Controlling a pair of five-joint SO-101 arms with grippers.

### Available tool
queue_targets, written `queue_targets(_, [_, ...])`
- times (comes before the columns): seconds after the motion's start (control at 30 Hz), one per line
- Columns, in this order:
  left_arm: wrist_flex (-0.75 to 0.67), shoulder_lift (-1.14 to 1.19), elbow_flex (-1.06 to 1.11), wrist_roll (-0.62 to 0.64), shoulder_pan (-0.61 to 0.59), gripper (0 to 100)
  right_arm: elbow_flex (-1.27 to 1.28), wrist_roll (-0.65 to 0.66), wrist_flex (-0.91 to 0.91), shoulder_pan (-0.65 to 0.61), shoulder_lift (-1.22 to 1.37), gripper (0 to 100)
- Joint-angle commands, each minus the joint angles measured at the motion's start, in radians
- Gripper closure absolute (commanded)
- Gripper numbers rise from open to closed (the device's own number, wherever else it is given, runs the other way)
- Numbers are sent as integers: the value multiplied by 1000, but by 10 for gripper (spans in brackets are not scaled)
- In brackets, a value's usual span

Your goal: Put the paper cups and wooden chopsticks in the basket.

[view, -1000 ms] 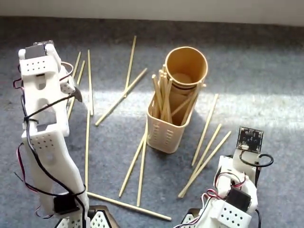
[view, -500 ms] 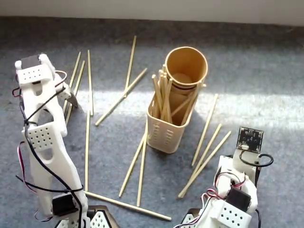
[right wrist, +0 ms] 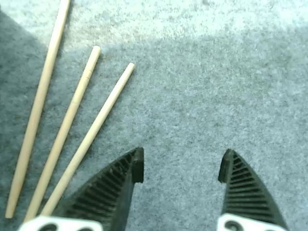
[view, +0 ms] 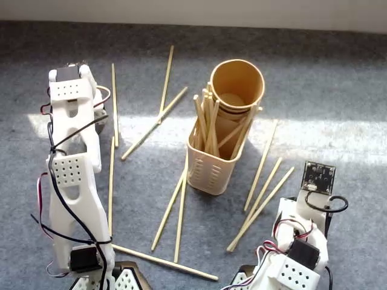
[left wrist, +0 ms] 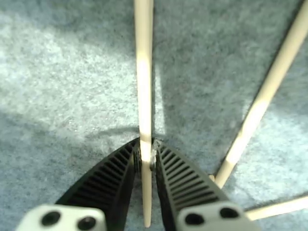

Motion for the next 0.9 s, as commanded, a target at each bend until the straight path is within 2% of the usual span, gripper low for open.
queue_targets(0.0, [9,1,-139,-5,-2,996,130,-8,4,4,5,742])
queue_targets(0.23, [18,-12,-579,52,65,997,130,-8,4,4,5,742])
queue_targets(0.57, [21,-472,-547,169,246,997,130,-8,4,4,5,742])
queue_targets(0.7, [21,-633,-545,232,390,997,130,-8,4,4,5,742])
queue_targets(0.87, [18,-756,-552,255,638,997,130,-8,4,4,5,742])
